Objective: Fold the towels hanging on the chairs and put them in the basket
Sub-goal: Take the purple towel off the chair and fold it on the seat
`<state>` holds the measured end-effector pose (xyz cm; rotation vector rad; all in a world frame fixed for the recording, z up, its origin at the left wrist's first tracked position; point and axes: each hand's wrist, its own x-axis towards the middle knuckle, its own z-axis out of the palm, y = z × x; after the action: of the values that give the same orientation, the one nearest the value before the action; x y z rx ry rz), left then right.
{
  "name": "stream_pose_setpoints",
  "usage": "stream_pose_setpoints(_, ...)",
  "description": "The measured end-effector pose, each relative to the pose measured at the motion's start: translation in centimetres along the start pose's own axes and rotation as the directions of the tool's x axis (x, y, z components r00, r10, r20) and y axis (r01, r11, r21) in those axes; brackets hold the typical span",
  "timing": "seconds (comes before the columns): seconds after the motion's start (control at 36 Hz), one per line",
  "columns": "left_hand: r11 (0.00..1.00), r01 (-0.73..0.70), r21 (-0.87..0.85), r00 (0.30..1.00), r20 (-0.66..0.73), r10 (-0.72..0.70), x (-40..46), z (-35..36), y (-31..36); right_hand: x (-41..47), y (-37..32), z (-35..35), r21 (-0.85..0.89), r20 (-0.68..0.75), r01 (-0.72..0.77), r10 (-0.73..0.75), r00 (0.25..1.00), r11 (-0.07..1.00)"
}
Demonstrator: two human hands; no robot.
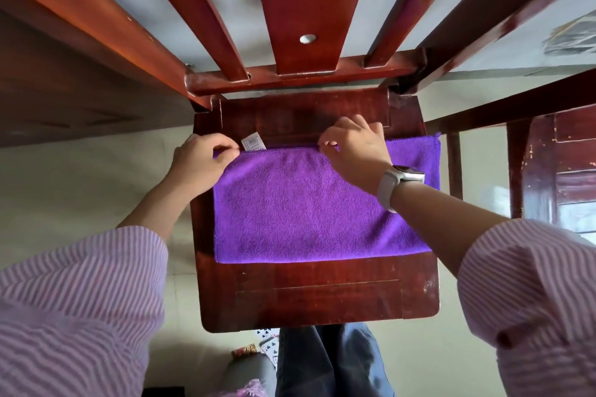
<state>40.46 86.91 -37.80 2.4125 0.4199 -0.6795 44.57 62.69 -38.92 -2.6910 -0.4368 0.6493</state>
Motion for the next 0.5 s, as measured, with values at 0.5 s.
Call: stream_pose_setpoints(0.5, 0.990, -0.025, 0.138, 0.983, -0.175, 0.050, 0.3, 1.4, 0.3, 0.9, -0.7, 0.6, -0.080, 0.048, -0.068, 0.072, 0.996, 0.994)
